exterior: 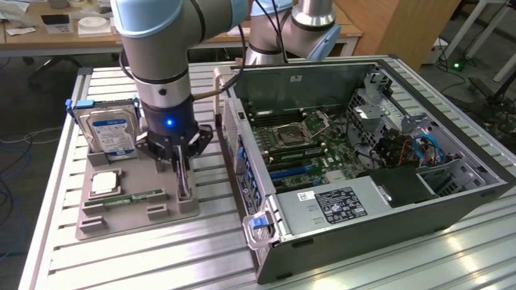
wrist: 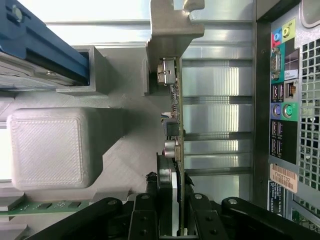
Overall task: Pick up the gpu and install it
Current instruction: 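Pick up the gpu and move the gpu toward the slot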
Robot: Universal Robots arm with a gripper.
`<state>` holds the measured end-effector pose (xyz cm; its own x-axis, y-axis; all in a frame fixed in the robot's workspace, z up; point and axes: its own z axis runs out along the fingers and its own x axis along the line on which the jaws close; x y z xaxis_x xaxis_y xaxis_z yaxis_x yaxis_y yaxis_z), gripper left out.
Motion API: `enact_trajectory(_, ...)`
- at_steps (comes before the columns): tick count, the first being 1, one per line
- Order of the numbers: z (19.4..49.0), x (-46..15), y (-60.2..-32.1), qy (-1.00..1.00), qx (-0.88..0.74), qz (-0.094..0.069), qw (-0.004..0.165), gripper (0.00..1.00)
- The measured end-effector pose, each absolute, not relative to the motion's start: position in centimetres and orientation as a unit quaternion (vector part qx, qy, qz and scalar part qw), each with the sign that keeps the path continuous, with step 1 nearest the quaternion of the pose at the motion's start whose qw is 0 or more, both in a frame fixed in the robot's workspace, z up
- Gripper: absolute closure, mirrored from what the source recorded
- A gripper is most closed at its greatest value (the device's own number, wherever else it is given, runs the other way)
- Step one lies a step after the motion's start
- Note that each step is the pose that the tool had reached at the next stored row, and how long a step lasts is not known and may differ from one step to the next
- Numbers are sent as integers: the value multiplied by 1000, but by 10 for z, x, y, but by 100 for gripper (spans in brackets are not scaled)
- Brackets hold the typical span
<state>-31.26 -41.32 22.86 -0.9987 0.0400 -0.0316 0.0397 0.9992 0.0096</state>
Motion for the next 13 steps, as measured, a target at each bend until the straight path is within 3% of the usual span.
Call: enact_trajectory(13, 242, -313, -413, 1000, 20, 7, 16, 72)
